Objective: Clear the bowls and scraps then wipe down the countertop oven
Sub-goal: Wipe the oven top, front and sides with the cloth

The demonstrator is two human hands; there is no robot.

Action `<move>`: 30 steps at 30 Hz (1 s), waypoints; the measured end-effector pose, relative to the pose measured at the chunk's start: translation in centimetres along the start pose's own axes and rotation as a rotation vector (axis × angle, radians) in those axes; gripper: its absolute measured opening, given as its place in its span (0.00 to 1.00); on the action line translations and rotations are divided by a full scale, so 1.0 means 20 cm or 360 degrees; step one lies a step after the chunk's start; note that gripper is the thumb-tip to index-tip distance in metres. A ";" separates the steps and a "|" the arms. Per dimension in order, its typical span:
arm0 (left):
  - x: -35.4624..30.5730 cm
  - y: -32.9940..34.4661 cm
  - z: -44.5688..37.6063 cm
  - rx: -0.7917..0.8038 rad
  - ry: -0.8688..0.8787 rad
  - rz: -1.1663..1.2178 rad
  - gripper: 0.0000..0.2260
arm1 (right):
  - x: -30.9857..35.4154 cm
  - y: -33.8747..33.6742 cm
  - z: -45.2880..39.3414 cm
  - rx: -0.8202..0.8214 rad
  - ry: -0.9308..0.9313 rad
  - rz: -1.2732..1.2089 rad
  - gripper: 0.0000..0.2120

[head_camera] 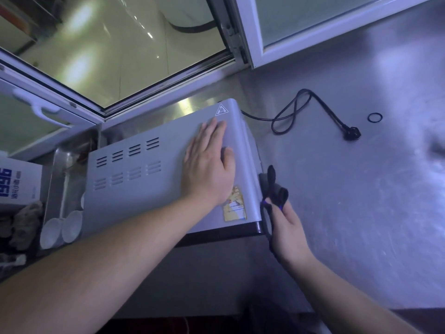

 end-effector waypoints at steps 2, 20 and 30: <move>0.00 0.00 0.00 0.0001 0.0004 -0.0002 0.26 | -0.03 -0.01 0.02 0.0024 0.0039 -0.0002 0.12; 0.00 0.00 0.00 -0.0006 0.0001 0.0027 0.26 | 0.42 0.24 -0.79 0.0001 -0.0118 0.0217 0.14; 0.01 0.00 0.00 0.0019 -0.0014 -0.0008 0.26 | 0.11 0.08 -0.36 -0.0030 -0.0039 -0.0002 0.13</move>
Point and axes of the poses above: each hand's wrist, its own z-axis away from the middle knuckle, its own y-axis out of the palm, x = y × z, the point moved 4 cm from there along -z, towards the middle knuckle, and after that the axes turned 3 degrees about -x, right-handed, at the moved point
